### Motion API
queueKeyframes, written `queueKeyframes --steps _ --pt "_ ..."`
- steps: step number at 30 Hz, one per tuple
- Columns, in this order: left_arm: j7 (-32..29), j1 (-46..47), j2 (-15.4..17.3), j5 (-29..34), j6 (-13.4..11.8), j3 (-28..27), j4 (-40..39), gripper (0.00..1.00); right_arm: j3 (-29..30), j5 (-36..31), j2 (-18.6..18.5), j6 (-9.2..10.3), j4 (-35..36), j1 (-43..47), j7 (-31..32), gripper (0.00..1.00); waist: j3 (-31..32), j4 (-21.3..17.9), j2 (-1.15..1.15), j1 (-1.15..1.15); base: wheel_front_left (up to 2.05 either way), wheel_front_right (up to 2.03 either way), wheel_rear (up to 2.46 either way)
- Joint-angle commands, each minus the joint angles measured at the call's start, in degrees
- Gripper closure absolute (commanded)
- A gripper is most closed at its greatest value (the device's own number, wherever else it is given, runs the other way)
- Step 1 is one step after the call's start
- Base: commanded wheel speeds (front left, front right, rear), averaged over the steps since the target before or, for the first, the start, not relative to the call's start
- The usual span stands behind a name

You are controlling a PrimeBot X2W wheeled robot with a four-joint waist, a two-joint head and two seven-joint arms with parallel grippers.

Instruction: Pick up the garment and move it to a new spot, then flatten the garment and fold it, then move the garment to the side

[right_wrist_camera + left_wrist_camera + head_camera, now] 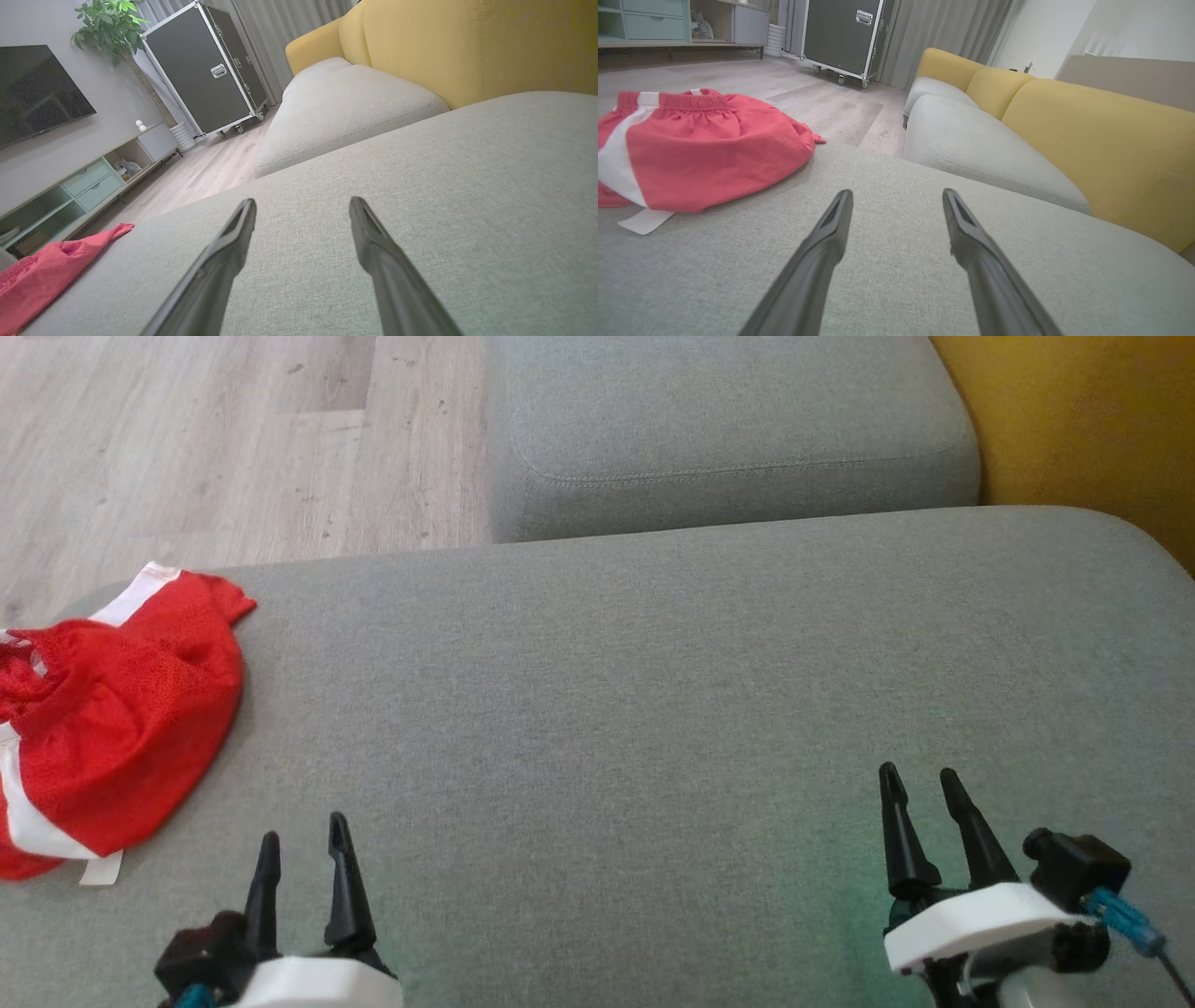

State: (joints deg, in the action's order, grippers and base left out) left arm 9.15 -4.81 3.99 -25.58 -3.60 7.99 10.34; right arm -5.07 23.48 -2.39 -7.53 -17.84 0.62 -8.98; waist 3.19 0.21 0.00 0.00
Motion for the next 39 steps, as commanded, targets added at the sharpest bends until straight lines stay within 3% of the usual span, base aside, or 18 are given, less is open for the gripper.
queueKeyframes --steps 1,30,39 --pt "0.7 1.6 0.5 1.7 -0.5 -0.8 -1.8 0.0 -1.1 -1.7 -0.4 0.03 1.6 -2.8 -0.9 0.0 0.0 0.0 0.0 0.0 0.0 0.0 0.0" --pt "5.8 0.5 -0.2 21.4 -2.8 -0.3 -1.7 0.0 -3.2 -22.4 -0.5 0.04 -2.0 -3.5 -6.0 0.0 0.3 0.5 0.0 0.0 0.0 0.0 0.0" --pt "5.9 0.3 -0.6 21.4 -2.4 -1.1 -1.2 0.0 -3.1 -22.1 -0.5 0.04 -2.4 -3.7 -6.0 0.0 0.2 0.5 0.0 0.0 0.0 0.0 0.0"
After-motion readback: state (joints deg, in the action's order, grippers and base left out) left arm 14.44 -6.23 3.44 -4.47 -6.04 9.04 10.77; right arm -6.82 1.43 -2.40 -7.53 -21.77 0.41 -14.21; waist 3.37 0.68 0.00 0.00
